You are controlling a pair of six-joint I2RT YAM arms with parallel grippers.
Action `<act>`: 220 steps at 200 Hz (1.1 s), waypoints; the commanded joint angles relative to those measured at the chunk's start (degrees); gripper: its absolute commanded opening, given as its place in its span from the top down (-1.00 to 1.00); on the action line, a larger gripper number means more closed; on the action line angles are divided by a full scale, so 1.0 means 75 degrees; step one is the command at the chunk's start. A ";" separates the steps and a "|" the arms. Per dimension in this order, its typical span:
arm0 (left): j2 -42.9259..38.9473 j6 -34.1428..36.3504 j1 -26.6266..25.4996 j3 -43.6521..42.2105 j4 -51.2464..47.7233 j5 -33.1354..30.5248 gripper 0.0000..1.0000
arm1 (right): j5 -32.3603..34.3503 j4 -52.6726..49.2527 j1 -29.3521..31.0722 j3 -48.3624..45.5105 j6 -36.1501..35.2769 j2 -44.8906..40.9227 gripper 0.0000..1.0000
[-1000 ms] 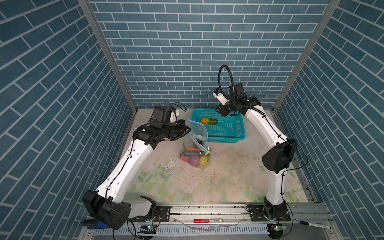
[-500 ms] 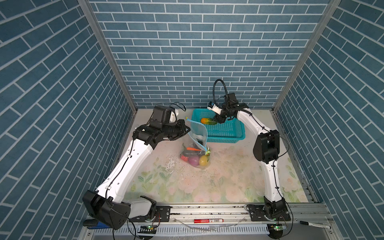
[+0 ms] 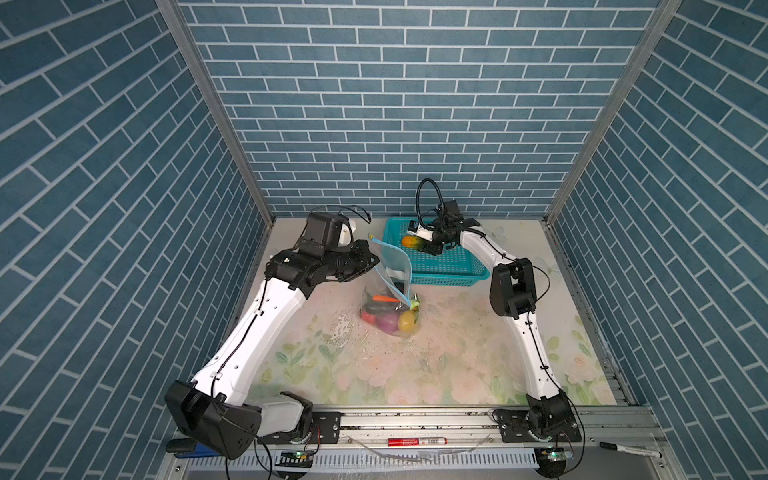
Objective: Place the food in the zip-top bag and seal the zipper
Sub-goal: 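Move the right gripper over the papaya in the basket, then lower the right gripper and close it on the yellow-green papaya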
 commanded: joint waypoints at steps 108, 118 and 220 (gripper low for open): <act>-0.0183 0.0143 0.0082 -0.0064 -0.0122 -0.0230 1.00 | -0.0099 0.0521 0.0118 0.0581 -0.0117 0.0652 0.23; -0.0196 0.0158 0.0088 -0.0075 -0.0112 -0.0225 1.00 | -0.0096 0.0503 0.0129 0.0526 -0.0100 0.0594 0.28; -0.0274 0.0240 0.0187 -0.0089 0.0127 -0.0086 1.00 | 0.0404 0.0142 0.0279 -0.0686 0.0581 -0.0828 0.63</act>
